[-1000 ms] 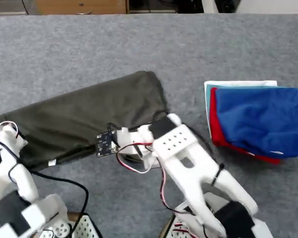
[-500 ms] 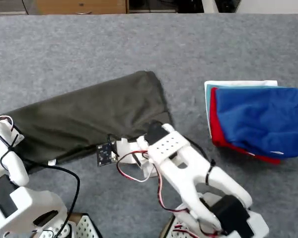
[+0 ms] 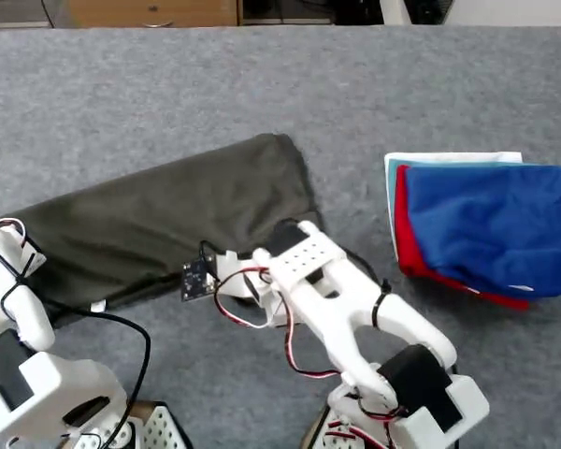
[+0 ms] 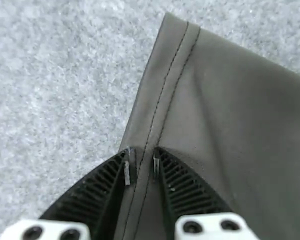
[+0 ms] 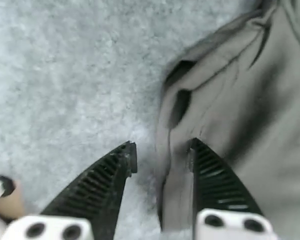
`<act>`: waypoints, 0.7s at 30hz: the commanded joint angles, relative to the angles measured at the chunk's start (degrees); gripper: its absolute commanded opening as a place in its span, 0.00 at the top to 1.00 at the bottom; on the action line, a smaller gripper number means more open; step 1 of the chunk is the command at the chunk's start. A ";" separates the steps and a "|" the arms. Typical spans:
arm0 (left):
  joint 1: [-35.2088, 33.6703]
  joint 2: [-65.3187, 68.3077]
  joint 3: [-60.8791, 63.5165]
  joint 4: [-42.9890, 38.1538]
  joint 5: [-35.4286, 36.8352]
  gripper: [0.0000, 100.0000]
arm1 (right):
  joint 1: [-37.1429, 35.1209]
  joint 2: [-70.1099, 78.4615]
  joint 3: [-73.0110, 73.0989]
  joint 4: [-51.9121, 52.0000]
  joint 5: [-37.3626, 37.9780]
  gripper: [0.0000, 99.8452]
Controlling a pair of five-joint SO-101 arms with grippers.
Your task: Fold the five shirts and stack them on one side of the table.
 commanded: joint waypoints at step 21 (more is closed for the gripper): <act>-0.62 -0.40 -2.55 0.35 0.00 0.92 | 1.10 9.80 -2.24 -4.92 -0.79 0.81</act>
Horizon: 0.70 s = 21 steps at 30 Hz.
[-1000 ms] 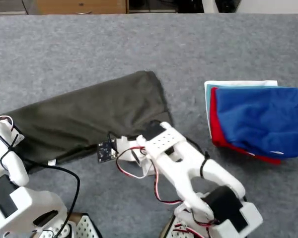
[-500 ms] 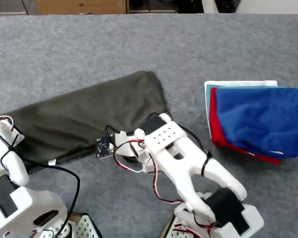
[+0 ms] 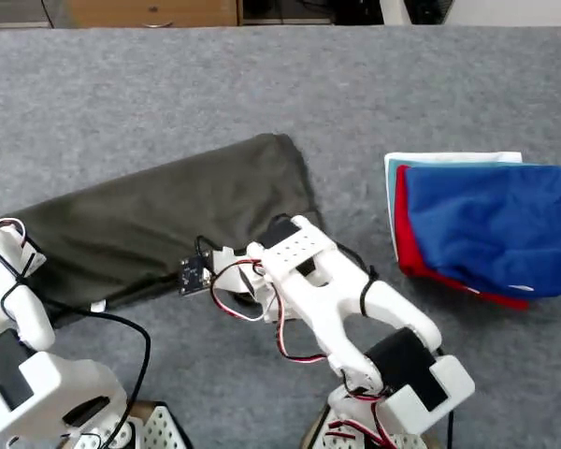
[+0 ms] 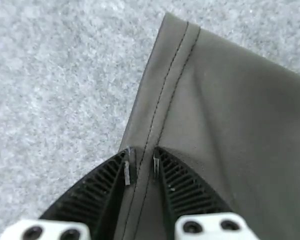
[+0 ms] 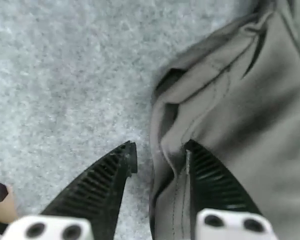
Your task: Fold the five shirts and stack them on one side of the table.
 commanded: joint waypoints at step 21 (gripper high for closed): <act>-0.79 -0.40 -2.46 0.35 -0.09 0.92 | 0.75 1.71 0.84 -2.64 -0.88 0.91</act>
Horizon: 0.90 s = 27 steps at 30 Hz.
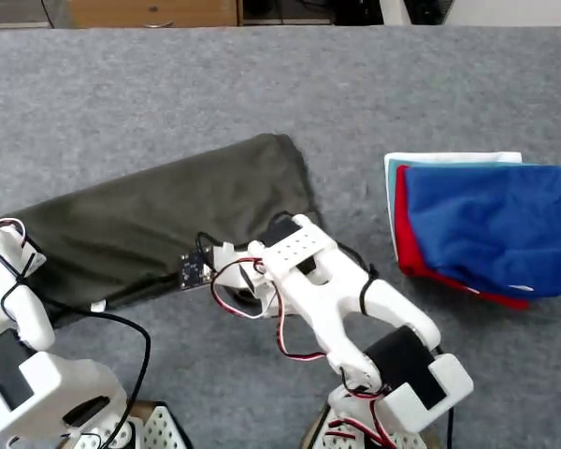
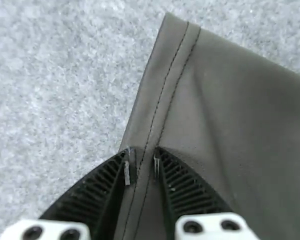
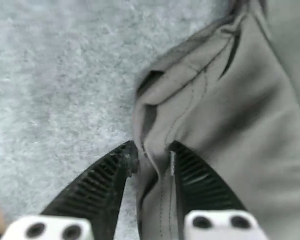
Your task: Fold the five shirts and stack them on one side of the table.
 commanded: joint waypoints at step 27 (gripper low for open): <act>-0.18 -0.40 -2.20 0.62 -1.67 0.92 | 4.70 9.98 -31.52 18.64 4.13 1.00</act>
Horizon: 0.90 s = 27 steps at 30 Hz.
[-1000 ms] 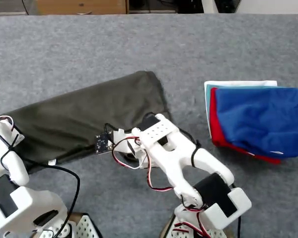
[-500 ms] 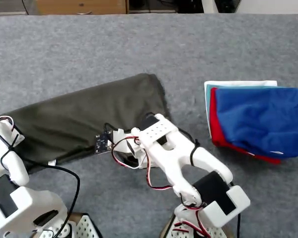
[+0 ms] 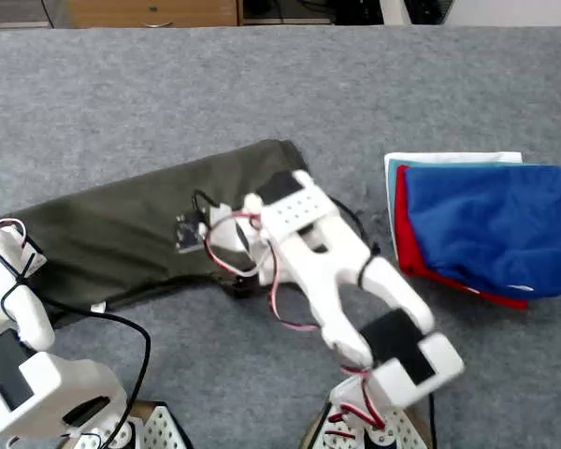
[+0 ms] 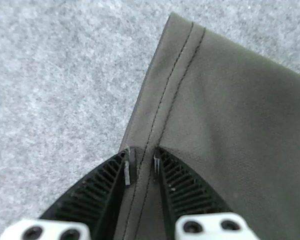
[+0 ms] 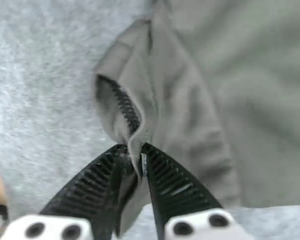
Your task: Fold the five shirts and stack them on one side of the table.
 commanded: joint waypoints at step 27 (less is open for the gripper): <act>-0.09 -0.40 -2.20 0.26 -0.70 0.92 | 2.07 52.79 -86.46 25.58 23.65 0.85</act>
